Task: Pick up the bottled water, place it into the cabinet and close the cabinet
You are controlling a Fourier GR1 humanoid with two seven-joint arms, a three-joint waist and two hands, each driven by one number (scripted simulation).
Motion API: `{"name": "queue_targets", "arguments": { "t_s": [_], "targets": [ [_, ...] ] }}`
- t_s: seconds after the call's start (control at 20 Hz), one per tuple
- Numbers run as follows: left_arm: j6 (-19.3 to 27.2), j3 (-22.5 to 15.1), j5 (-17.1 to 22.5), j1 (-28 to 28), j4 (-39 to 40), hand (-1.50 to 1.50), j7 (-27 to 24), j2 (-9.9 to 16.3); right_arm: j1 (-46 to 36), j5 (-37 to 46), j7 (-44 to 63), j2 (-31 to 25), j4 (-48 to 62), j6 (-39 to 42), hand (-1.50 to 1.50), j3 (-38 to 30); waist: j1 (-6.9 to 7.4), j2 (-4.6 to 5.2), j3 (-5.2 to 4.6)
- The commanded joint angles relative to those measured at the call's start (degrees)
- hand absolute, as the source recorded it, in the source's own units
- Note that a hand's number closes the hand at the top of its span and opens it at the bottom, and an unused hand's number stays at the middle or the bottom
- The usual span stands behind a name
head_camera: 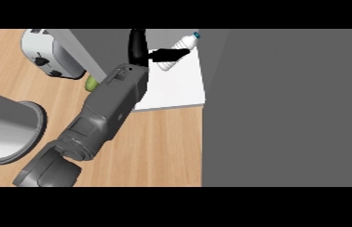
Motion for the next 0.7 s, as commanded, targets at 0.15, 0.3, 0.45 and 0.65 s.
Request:
{"name": "queue_targets", "arguments": {
  "t_s": [0.15,0.3,0.45,0.65],
  "targets": [
    [-9.6,2.6,1.7,2.5,-3.0,-1.5,-7.1,-2.2,1.9,-6.3,3.0,-0.3,-3.9,-0.1,-1.5,-0.4,2.28,-0.78,0.04],
    [-9.0,2.1,1.5,1.2,-3.7,-1.5,-5.1,-2.9,4.0,-2.5,4.5,2.0,-7.2,-1.1,-1.5,4.1,2.5,-1.29,0.05],
    [-8.2,2.6,1.3,0.6,-4.1,-1.5,-3.2,-2.9,2.3,-1.8,4.8,2.4,-6.9,-1.9,-1.5,4.1,3.3,-1.51,0.09],
    [-7.4,-1.8,3.2,7.8,-11.8,-1.5,-4.2,-2.9,2.1,-3.6,7.7,1.4,-8.6,-3.2,-1.5,3.6,3.8,-2.06,0.09]
  ]
}}
